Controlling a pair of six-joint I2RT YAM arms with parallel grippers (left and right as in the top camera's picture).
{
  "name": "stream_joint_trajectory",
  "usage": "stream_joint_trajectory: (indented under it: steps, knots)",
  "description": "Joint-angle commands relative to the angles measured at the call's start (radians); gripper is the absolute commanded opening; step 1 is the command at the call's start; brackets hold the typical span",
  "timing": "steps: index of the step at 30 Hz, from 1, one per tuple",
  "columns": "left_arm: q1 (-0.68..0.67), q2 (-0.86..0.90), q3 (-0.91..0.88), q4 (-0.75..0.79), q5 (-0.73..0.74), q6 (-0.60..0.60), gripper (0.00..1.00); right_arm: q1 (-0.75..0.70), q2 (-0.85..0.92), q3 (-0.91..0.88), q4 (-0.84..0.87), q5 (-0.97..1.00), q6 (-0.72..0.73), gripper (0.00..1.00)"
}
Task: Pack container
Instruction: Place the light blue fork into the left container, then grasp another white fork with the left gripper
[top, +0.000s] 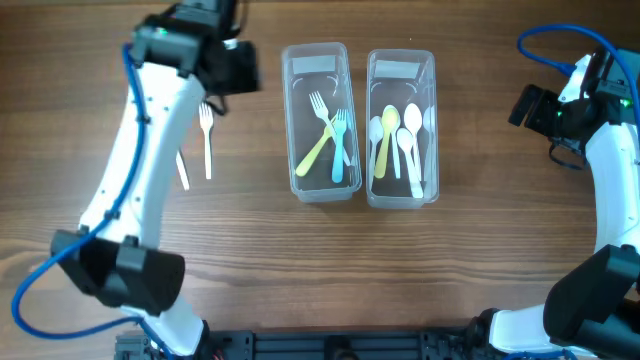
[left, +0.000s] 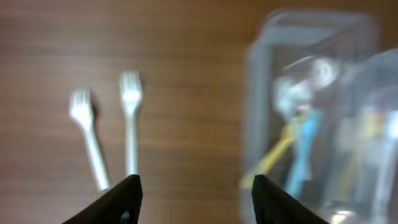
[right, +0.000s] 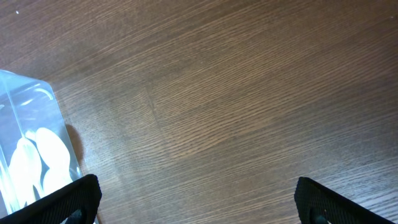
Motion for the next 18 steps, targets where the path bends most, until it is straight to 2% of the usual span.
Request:
stream_joint_trajectory:
  steps: [1,6,14,18]
  knots:
    - [0.108,0.133,-0.038,-0.041,-0.042,0.119,0.56,0.000,0.010,-0.011,0.003,0.010,0.000,1.00]
    - [0.192,0.253,-0.131,0.018,-0.042,0.119,0.49,0.000,0.010,-0.011,0.003,0.010,0.000,1.00]
    - [0.248,0.376,-0.149,0.115,-0.012,0.119,0.50,0.000,0.010,-0.011,0.003,0.010,0.000,1.00]
    - [0.248,0.417,-0.161,0.175,0.093,0.208,0.50,0.000,0.010,-0.011,0.003,0.010,0.000,1.00]
